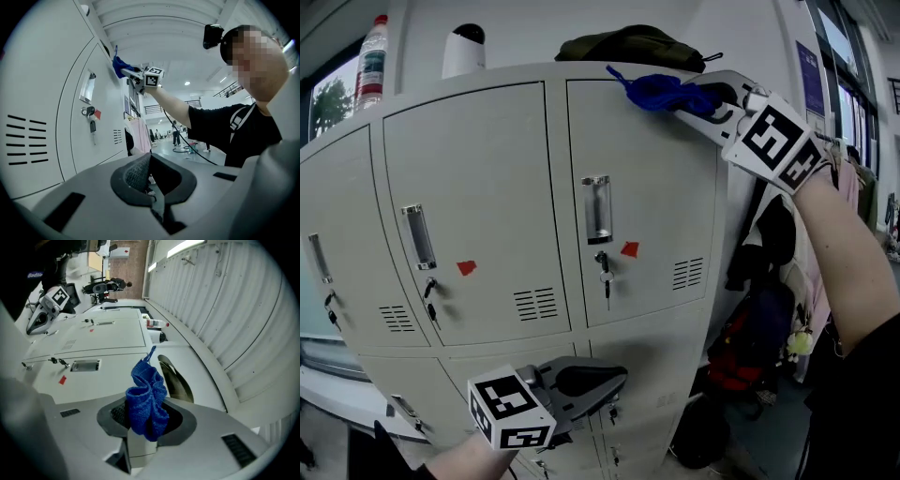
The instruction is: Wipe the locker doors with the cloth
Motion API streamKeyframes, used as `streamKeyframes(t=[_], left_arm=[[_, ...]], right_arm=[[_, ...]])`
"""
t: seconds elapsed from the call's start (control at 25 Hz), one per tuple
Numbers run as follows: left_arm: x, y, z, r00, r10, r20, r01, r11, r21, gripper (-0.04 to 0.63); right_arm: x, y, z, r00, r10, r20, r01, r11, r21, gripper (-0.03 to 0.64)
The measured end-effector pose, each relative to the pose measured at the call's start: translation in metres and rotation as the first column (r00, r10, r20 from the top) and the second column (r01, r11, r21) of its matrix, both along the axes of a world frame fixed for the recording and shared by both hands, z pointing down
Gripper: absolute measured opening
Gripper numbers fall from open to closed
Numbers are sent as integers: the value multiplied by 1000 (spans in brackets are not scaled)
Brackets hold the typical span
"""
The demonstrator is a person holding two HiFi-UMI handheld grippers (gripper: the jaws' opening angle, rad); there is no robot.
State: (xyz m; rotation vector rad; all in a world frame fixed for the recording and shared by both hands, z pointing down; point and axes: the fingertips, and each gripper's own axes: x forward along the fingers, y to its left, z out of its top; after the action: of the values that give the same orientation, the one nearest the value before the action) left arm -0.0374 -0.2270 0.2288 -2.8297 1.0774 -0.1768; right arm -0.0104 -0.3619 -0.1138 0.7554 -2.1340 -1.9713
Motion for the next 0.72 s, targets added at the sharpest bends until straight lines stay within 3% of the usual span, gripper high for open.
streamKeyframes(t=[0.12,0.28,0.72], left_arm=[[1,-2,-3,1000,-4,2,4,1000,8,8],[0,-3,-5,1000,-3,6,3,1000,17,8],[1,-13,6,1000,14,16,-13,1000,-21,8]], right_arm=[[1,-9,-27,999,47,3,-48,999,14,103],[-2,-22,-22,997,73,-19,-73,997,0,103],[0,-28,90,993,38,-115,-45,998,-53,103]])
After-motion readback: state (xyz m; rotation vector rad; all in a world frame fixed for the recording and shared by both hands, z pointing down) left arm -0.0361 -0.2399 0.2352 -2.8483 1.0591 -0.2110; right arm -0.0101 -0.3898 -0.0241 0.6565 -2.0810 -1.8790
